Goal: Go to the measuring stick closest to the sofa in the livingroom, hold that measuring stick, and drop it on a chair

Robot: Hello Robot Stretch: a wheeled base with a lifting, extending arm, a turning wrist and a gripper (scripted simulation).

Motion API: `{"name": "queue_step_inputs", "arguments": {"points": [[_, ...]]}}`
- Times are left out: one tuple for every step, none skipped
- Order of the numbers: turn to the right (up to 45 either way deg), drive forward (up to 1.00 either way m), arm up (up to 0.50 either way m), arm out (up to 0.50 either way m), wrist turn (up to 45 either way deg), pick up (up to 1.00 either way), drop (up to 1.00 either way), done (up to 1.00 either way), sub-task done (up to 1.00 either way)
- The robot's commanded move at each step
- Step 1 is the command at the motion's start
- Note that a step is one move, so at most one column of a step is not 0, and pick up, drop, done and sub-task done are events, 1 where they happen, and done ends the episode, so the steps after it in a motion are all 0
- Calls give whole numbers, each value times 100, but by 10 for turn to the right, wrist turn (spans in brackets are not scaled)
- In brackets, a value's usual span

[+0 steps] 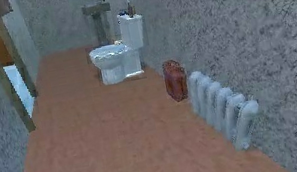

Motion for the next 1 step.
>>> {"name": "queue_step_inputs", "arguments": {"points": [[-240, 0, 0, 0, 0, 0, 0, 0, 0]]}}
